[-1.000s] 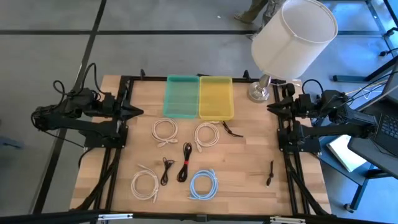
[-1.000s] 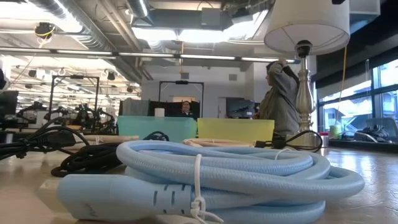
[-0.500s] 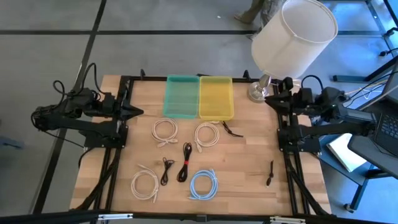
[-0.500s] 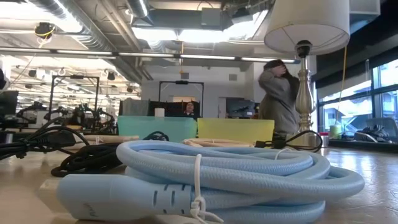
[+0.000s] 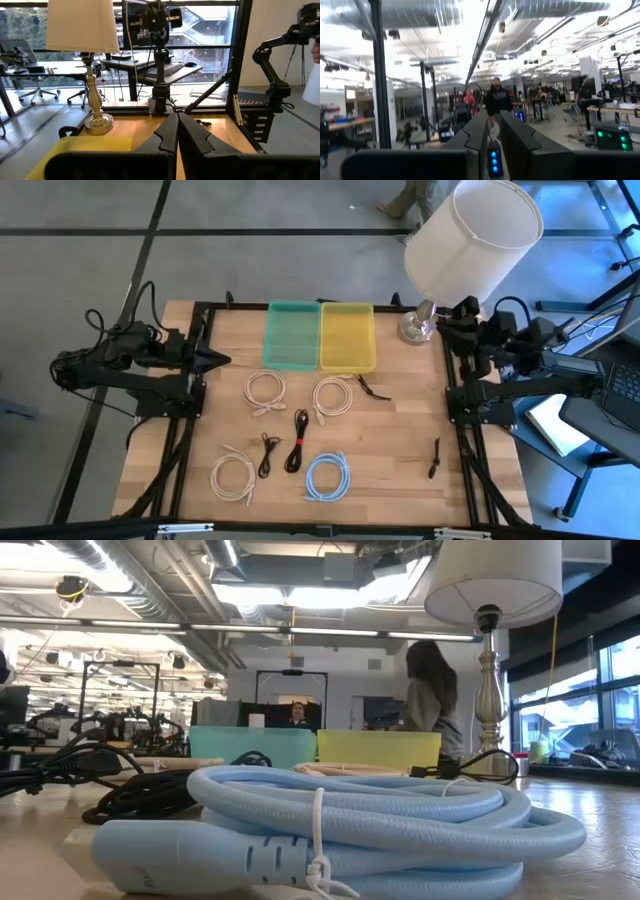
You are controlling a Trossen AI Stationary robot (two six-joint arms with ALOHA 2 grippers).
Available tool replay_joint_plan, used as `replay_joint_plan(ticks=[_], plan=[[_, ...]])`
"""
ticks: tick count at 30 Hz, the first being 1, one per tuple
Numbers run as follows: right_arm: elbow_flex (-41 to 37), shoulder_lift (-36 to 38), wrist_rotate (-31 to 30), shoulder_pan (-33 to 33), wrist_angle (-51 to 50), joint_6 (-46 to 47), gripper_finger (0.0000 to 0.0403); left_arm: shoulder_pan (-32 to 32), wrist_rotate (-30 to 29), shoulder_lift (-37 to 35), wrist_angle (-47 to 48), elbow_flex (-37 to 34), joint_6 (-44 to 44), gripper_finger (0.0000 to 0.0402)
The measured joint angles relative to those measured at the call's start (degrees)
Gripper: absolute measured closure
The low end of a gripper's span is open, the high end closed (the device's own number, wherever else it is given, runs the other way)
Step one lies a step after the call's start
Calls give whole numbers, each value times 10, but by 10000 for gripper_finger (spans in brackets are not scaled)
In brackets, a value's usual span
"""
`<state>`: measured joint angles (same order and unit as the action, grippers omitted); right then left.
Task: Pick & Place USB Port
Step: Put the bottom right black charger cable into the yellow bin
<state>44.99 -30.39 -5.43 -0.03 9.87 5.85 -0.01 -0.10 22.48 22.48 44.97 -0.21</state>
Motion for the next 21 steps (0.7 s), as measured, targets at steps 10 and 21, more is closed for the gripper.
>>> replay_joint_plan(ticks=[10, 21], plan=[[0, -25, -11, 0, 66, 17, 347, 0, -1, 3, -22, 0, 0, 397], [0, -63, -11, 0, 97, 74, 347, 1, -21, 4, -173, 0, 19, 398]])
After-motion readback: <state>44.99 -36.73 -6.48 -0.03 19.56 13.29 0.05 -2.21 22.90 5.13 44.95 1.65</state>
